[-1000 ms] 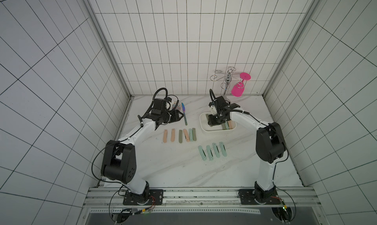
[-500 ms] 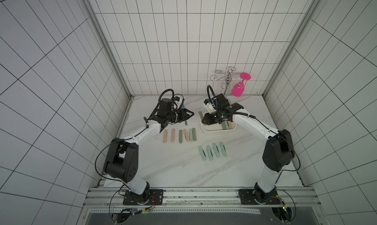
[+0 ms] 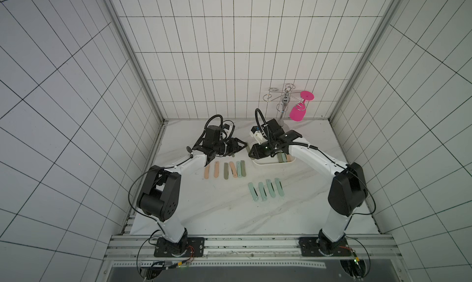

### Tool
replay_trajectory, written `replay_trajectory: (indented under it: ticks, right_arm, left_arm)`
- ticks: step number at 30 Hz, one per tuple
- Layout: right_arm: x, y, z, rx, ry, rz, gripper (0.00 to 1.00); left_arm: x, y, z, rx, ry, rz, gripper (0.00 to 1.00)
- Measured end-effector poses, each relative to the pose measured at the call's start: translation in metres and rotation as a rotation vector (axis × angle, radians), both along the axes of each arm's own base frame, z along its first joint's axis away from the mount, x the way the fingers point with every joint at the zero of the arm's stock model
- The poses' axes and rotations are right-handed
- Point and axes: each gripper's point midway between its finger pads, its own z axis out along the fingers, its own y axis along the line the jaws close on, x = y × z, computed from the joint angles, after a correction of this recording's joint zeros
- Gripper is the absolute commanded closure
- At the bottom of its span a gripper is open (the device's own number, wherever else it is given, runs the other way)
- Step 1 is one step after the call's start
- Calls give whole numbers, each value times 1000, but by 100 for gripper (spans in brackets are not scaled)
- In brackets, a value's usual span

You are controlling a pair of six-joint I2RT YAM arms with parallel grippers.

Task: Take the fruit knife out of the storage box
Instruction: Pick up the fruit knife from the storage box.

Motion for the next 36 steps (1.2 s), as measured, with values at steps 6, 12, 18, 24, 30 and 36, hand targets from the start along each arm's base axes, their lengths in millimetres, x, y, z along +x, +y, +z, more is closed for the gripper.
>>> replay_trajectory:
  ticks: [6,12,18,24,30,36]
  right_arm:
    - [-3,3,0,1,1,9,100]
    - [-4,5,0,2,1,14,100]
    - [-4,5,1,3,-1,15,100]
    - [-3,5,0,2,-3,14,98]
    - [-3,5,0,2,-4,14,70]
    - [-2,5,2,7,-4,6,29]
  left_arm:
    - [-3,-10,0,-13,4,-15,51]
    - [-9,-21,-7,-19,30,-41,65]
    - [-9,-21,-7,-21,34,-36,82]
    - [-8,-22,-2,-31,28,-38,95]
    - [-7,-21,-3,-25,26,-40,100]
    - [3,3,-13,39,28,-5,100]
